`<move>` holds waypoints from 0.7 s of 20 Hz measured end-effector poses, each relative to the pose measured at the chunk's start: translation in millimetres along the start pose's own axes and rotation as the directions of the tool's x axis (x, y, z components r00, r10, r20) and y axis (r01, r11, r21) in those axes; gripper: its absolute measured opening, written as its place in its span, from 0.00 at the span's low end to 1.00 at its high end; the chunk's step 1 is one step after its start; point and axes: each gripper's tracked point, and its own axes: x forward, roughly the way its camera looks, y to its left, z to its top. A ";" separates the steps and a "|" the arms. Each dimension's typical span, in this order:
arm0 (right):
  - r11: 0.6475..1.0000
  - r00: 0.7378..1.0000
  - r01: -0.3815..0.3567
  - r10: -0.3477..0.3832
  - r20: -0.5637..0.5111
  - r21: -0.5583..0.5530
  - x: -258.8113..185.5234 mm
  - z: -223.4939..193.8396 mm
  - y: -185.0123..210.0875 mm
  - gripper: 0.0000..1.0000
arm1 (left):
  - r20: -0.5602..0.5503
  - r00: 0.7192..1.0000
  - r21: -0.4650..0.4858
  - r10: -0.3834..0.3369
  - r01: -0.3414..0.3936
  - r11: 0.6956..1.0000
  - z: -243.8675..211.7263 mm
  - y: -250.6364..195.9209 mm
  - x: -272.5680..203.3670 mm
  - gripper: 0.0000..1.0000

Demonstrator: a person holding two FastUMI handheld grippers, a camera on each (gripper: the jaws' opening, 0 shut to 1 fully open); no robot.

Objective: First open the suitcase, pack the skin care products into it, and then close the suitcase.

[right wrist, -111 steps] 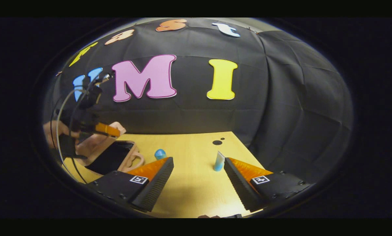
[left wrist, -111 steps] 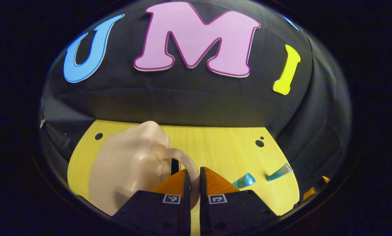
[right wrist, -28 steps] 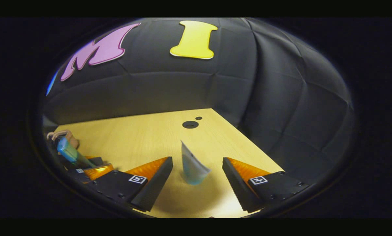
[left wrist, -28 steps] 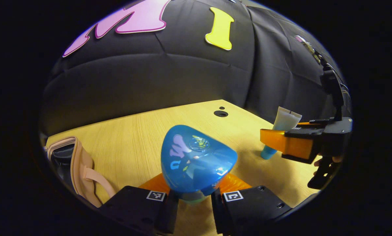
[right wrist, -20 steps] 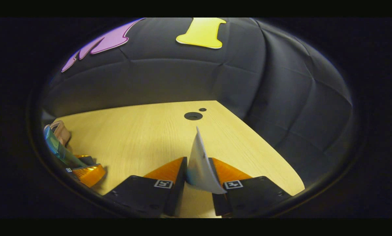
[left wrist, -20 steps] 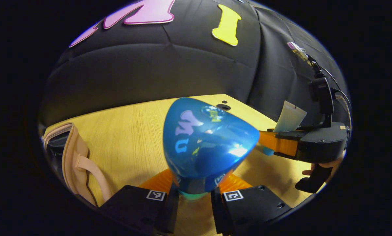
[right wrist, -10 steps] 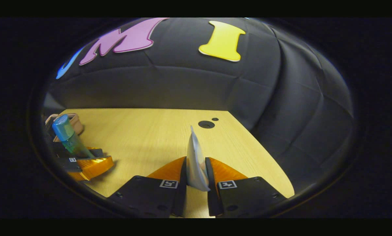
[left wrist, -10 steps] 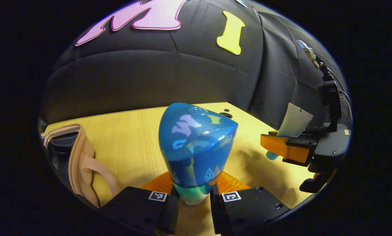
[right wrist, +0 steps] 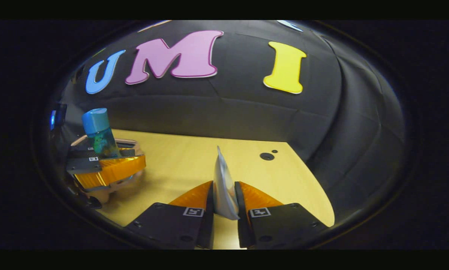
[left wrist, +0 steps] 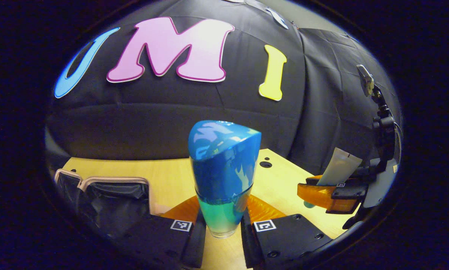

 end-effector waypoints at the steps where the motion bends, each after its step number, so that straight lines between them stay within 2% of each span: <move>1: 0.999 0.999 -0.037 0.037 -0.004 0.000 -4.9 3.6 17.9 0.34 | -0.002 1.000 0.000 0.031 -0.031 1.000 1.6 16.1 -11.4 0.45; 4: 0.989 0.989 -0.149 0.149 -0.008 -0.012 -19.8 10.8 72.3 0.24 | -0.033 0.988 -0.001 0.152 -0.152 0.988 -4.4 76.3 -54.8 0.45; 5: 0.983 0.983 -0.183 0.183 -0.012 -0.015 -23.4 13.1 89.0 0.29 | -0.051 0.980 -0.002 0.190 -0.191 0.982 -9.9 93.4 -67.5 0.45; 6: 0.976 0.976 -0.216 0.216 -0.009 -0.015 -27.8 17.0 105.6 0.29 | -0.070 0.970 -0.002 0.232 -0.233 0.973 -15.4 113.2 -78.4 0.45; 7: 0.970 0.970 -0.244 0.244 -0.003 -0.018 -32.9 22.8 120.1 0.24 | -0.096 0.955 0.001 0.280 -0.281 0.960 -23.8 132.5 -89.8 0.45; 8: 0.963 0.963 -0.269 0.270 0.004 -0.024 -37.5 27.7 132.7 0.29 | -0.115 0.936 0.005 0.333 -0.335 0.942 -31.0 152.4 -99.2 0.45; 9: 0.957 0.957 -0.289 0.290 0.007 -0.030 -42.8 29.9 142.7 0.29 | -0.152 0.917 0.003 0.369 -0.372 0.928 -41.9 168.3 -105.6 0.45; 10: 0.950 0.950 -0.313 0.313 0.004 -0.025 -49.6 31.7 154.8 0.29 | -0.196 0.898 0.001 0.394 -0.402 0.916 -54.6 179.9 -114.2 0.42; 14: 0.927 0.928 -0.373 0.373 0.000 -0.032 -71.7 34.7 184.5 0.29 | -0.336 0.844 0.003 0.418 -0.443 0.896 -94.4 210.7 -106.6 0.48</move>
